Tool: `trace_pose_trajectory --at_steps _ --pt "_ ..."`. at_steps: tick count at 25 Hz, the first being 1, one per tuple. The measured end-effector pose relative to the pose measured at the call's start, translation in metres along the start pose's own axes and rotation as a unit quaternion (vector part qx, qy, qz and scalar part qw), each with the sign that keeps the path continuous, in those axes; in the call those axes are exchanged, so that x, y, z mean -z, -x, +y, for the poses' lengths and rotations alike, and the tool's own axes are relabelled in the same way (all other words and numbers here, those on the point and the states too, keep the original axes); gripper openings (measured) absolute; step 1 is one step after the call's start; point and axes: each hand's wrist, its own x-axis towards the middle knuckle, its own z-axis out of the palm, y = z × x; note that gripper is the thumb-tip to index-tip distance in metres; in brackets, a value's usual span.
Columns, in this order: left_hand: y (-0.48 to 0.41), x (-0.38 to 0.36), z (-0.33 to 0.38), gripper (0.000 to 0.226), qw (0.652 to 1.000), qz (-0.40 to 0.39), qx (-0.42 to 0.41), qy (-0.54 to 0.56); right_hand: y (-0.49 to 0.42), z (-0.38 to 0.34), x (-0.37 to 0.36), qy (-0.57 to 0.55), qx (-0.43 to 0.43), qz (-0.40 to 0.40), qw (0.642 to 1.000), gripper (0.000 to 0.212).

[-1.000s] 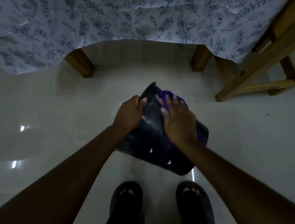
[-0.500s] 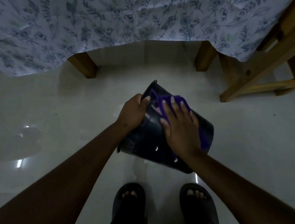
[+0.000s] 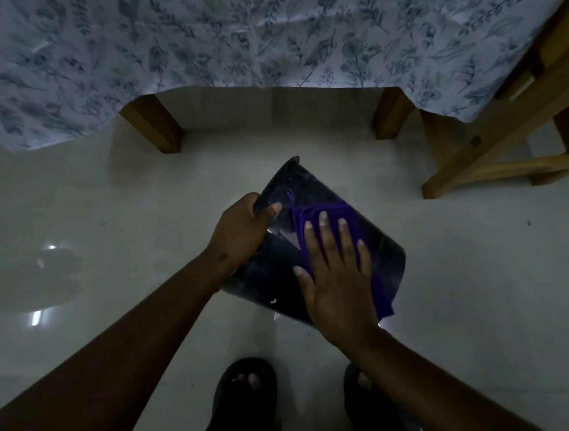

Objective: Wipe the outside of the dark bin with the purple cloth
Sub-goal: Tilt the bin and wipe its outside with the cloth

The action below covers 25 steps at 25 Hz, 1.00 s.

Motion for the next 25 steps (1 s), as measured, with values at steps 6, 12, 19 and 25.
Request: trace_pose_trajectory --at_steps 6,12,19,25 --pt "-0.019 -0.004 0.005 0.041 1.000 0.004 0.026 -0.011 -0.089 0.046 0.017 -0.078 -0.043 -0.019 0.996 0.049" --pt "-0.027 -0.004 0.003 0.042 0.995 -0.004 0.013 -0.097 0.007 0.010 -0.002 -0.015 0.014 -0.012 1.000 0.057" --pt "-0.005 -0.003 -0.011 0.044 0.996 0.041 0.043 -0.070 -0.047 0.026 0.003 -0.073 -0.063 -0.002 0.995 0.054" --pt "-0.016 -0.006 -0.011 0.043 0.995 0.041 0.025 -0.088 0.008 -0.013 -0.012 -0.014 0.029 -0.010 0.999 0.058"
